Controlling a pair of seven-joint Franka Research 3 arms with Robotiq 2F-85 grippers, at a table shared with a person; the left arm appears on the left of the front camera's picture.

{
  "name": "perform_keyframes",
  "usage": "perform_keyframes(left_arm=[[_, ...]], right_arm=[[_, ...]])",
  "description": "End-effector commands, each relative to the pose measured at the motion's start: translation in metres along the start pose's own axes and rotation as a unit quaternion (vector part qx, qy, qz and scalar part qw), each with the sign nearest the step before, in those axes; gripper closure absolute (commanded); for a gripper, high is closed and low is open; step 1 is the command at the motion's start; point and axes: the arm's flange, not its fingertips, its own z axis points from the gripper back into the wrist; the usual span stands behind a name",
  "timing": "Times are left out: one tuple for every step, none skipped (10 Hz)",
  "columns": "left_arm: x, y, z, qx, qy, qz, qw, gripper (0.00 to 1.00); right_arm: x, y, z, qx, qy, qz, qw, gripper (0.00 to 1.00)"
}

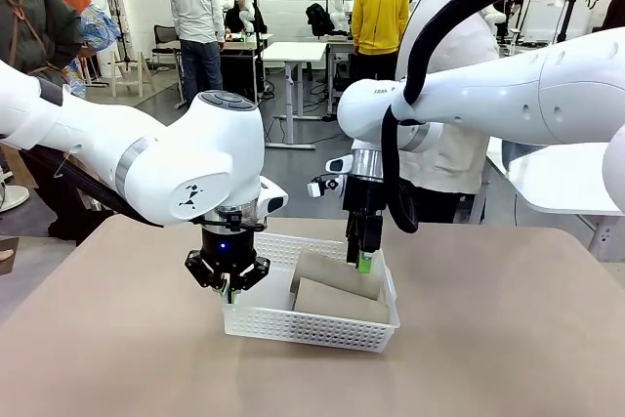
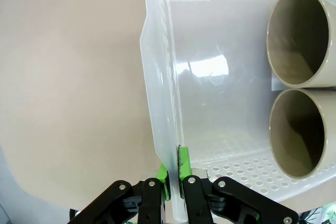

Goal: Clean and organize the cups into the basket.
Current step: Pick up the Reusable plastic cup from the right side of the table and stack it inside the Organizing basket in the center of the table.

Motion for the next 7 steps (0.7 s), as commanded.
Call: perform_keyframes(left_arm=[[-0.001, -0.002, 0.001, 0.002, -0.004, 0.007, 1.000, 1.00], [-0.001, -0.002, 0.001, 0.002, -0.004, 0.007, 1.000, 1.00], [-0.001, -0.002, 0.001, 0.002, -0.004, 0.007, 1.000, 1.00], [-0.001, -0.002, 0.001, 0.002, -0.004, 0.007, 1.000, 1.00], [-0.001, -0.002, 0.001, 0.002, -0.004, 0.007, 1.000, 1.00], [-0.001, -0.002, 0.001, 0.002, -0.004, 0.007, 1.000, 1.00], [-0.001, -0.002, 0.001, 0.002, -0.004, 0.007, 1.000, 1.00]], right_arm=[[-0.008, 0.027, 0.009, -0.011, -0.019, 0.023, 0.999, 0.00], [-0.014, 0.051, 0.021, -0.026, -0.035, 0.035, 0.998, 0.00], [-0.026, 0.081, 0.038, -0.058, -0.053, 0.050, 0.996, 0.00], [-0.045, 0.115, 0.056, -0.086, -0.083, 0.068, 0.991, 0.00], [-0.076, 0.149, 0.073, -0.121, -0.123, 0.085, 0.981, 0.00], [-0.108, 0.176, 0.086, -0.147, -0.166, 0.098, 0.970, 0.00], [-0.144, 0.200, 0.095, -0.169, -0.210, 0.110, 0.957, 0.00]])
